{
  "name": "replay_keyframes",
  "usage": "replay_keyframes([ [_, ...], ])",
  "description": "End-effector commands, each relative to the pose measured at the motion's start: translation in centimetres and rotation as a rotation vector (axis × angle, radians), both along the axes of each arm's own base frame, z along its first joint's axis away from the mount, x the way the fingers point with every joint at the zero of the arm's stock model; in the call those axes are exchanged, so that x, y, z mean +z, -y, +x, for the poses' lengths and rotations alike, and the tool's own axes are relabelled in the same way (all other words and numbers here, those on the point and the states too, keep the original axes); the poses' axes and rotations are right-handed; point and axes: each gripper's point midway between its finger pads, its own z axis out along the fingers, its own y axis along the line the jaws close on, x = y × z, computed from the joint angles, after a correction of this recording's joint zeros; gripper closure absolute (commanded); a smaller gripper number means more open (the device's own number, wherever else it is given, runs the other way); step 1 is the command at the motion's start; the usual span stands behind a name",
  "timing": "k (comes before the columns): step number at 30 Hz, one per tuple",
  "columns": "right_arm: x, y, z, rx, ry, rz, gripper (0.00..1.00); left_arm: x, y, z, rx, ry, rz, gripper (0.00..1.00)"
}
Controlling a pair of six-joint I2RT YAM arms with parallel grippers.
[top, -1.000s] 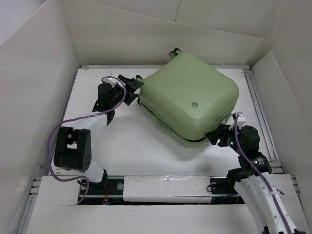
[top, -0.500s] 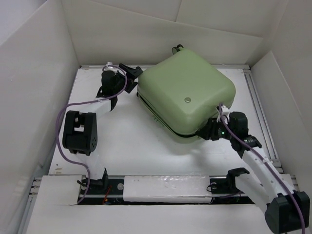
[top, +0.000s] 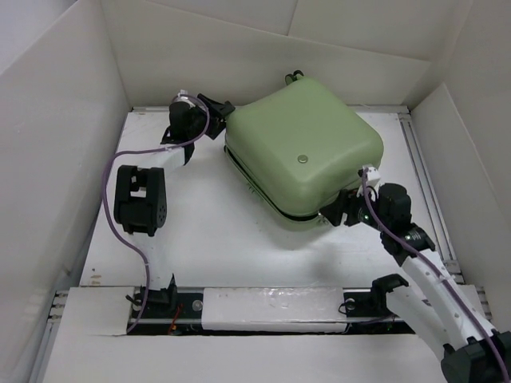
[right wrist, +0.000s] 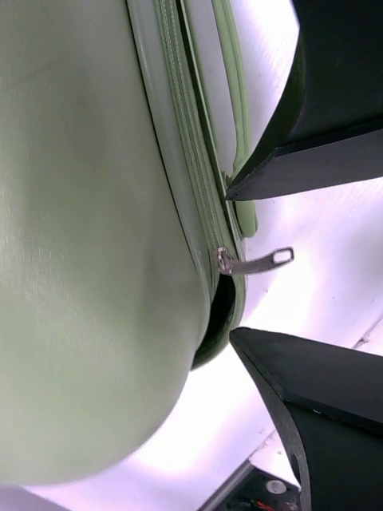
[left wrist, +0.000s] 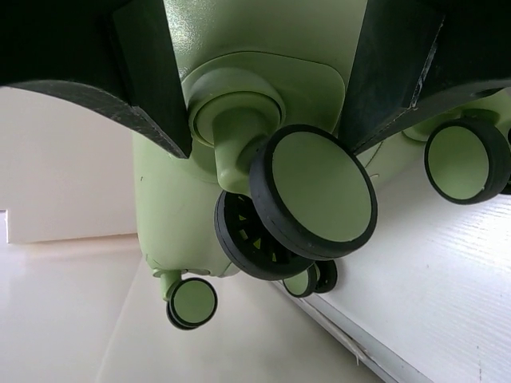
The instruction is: Pack the luggage
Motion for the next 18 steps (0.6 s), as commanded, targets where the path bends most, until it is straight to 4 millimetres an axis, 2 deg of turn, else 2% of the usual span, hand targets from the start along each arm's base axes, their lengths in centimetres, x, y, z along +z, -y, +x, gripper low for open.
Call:
replay_keyframes([
  [1, -1.2, 0.2, 1.4, -0.035, -0.013, -0.029, 0.3, 2.5, -2.2, 2.3, 0.068, 0.112, 0.041, 0.31],
  [4, -2.1, -1.2, 1.5, 0.03, -0.051, -0.013, 0.33, 2.4, -1.8, 2.6, 0.046, 0.12, 0.035, 0.33],
  [5, -2.0, -1.2, 1.6, 0.03, -0.043, -0.01, 0.33, 2.8, -1.6, 2.4, 0.031, 0.128, 0.02, 0.39],
  [6, -2.6, -1.6, 1.2, 0.049, -0.064, -0.012, 0.33, 3.3, -1.3, 2.3, 0.015, 0.15, 0.015, 0.46],
  [7, -2.4, -2.0, 1.1, 0.064, -0.051, -0.009, 0.33, 3.6, -1.2, 2.3, 0.007, 0.157, 0.005, 0.53],
  [8, -2.2, -2.4, 1.0, 0.084, -0.044, -0.002, 0.33, 3.9, -1.1, 2.2, -0.002, 0.169, 0.002, 0.63],
  [9, -2.2, -3.0, 0.5, 0.109, -0.044, -0.003, 0.33, 4.1, -0.8, 1.9, -0.024, 0.178, -0.002, 0.86],
  [11, -2.6, -3.6, -0.1, 0.135, -0.054, -0.006, 0.33, 4.3, -0.6, 1.5, -0.038, 0.181, -0.005, 1.0],
  [12, -2.6, -3.9, -0.4, 0.149, -0.054, -0.007, 0.33, 4.6, -0.6, 1.1, -0.038, 0.182, -0.005, 1.0],
  [14, -3.5, -4.2, -1.0, 0.169, -0.067, -0.012, 0.43, 4.9, -0.7, 0.2, -0.038, 0.181, -0.005, 1.0],
  [15, -3.3, -4.6, -1.1, 0.175, -0.066, -0.002, 0.52, 6.6, -1.2, -0.6, -0.039, 0.215, 0.002, 1.0],
  [17, -4.0, -4.5, -1.3, 0.171, -0.082, 0.001, 0.71, 7.7, -1.3, -1.6, -0.04, 0.238, 0.01, 1.0],
  [18, -3.7, -4.7, -1.6, 0.181, -0.071, 0.005, 0.77, 8.9, -2.0, -2.5, -0.029, 0.258, 0.01, 1.0],
])
